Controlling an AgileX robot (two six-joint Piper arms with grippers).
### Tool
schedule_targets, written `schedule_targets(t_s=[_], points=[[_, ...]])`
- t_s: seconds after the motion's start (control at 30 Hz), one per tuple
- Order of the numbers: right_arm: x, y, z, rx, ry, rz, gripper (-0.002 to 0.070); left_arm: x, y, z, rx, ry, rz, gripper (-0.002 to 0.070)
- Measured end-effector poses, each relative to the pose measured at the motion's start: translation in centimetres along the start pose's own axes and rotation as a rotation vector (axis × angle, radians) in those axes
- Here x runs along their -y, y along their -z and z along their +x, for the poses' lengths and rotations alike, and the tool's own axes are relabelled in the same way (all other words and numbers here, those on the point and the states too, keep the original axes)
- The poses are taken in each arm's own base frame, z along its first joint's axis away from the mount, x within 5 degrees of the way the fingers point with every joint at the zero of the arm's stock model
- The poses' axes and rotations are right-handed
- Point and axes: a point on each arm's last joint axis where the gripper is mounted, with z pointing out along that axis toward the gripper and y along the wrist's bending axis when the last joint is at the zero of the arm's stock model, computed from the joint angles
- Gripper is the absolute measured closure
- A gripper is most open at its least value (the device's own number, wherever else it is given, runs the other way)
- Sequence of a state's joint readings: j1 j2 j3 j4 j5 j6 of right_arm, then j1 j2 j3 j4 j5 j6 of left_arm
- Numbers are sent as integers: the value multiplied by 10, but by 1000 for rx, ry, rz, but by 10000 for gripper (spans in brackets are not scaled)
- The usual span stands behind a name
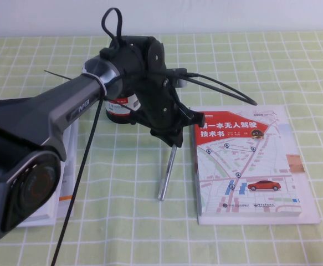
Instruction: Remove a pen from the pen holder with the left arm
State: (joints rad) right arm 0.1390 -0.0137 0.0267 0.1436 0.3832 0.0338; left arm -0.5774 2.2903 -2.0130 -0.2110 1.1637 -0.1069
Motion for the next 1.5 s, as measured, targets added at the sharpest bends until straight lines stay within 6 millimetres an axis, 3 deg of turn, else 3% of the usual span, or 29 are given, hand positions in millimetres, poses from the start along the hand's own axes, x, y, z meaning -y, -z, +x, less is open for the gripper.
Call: schedule_targets(t_s=[0.4,0.5,0.67,0.8,0.9,0.97,1.17,1.5], points=[[0,0,0,0,0,0,690,-6,-6,-5,36,-19,-2,606],[0,0,0,0,0,0,690,-6,-6,-6,48,-32,-3,541],[0,0,0,0,0,0,690,-6,-6,-7,51,-40,-5,371],[0,0,0,0,0,0,690,-5,1,-5,42,-50,-15,331],[0,0,0,0,0,0,690,4,23,0,62,-84,-36,335],[0,0,0,0,0,0,690,13,47,7,94,-113,-46,377],[0,0,0,0,0,0,690,27,113,47,213,-184,-84,631],[0,0,0,0,0,0,690,12,171,141,397,-208,-81,676]])
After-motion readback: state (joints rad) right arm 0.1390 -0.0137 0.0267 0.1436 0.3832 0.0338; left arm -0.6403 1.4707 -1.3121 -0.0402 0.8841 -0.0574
